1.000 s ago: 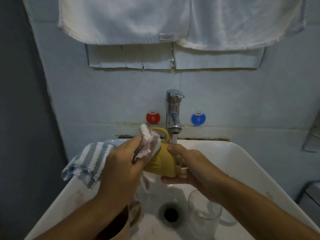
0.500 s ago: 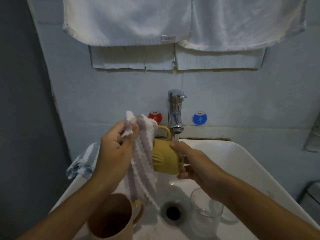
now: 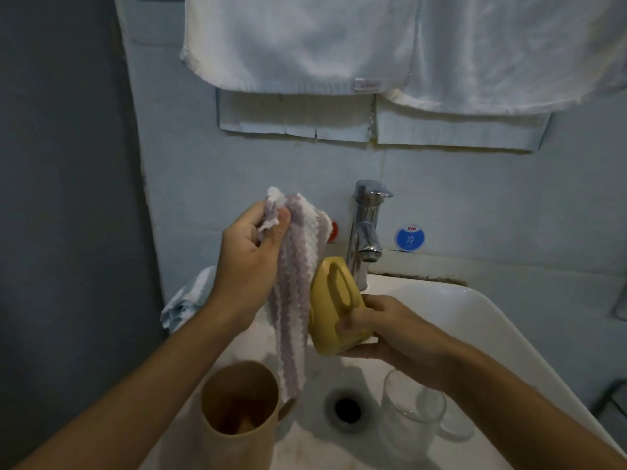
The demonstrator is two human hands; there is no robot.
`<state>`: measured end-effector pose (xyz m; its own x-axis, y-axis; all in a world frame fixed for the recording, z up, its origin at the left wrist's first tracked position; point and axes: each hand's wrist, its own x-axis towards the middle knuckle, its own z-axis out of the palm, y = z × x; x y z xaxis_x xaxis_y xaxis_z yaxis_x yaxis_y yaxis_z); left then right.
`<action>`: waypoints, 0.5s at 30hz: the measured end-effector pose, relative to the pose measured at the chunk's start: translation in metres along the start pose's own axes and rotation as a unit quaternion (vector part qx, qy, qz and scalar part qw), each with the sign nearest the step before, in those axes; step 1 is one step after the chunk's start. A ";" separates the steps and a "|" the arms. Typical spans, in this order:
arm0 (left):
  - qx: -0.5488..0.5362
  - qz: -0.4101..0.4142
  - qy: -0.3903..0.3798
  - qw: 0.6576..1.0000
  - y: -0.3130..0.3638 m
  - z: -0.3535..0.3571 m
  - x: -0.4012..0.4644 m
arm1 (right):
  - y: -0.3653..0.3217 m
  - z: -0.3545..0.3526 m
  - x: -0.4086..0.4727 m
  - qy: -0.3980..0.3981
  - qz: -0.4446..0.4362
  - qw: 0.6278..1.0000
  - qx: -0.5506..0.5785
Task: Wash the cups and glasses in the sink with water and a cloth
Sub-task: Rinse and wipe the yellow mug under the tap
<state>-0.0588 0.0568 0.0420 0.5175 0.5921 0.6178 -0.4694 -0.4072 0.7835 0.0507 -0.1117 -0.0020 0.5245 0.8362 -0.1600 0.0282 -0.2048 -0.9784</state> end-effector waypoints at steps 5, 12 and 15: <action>0.021 0.004 -0.032 0.999 0.011 0.000 0.020 | 0.001 0.002 0.001 0.044 -0.012 0.992 -0.114; 0.011 -0.047 0.015 0.999 0.002 0.000 0.031 | 0.014 0.007 0.007 0.037 -0.010 0.962 -0.269; 0.004 -0.050 0.028 0.998 -0.001 0.000 0.024 | 0.016 0.007 0.013 0.016 -0.025 0.942 -0.336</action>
<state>-0.0461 0.0718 0.0563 0.5206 0.6673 0.5326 -0.4119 -0.3501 0.8413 0.0515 -0.1006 -0.0204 0.5334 0.8398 -0.1010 0.5794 -0.4497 -0.6798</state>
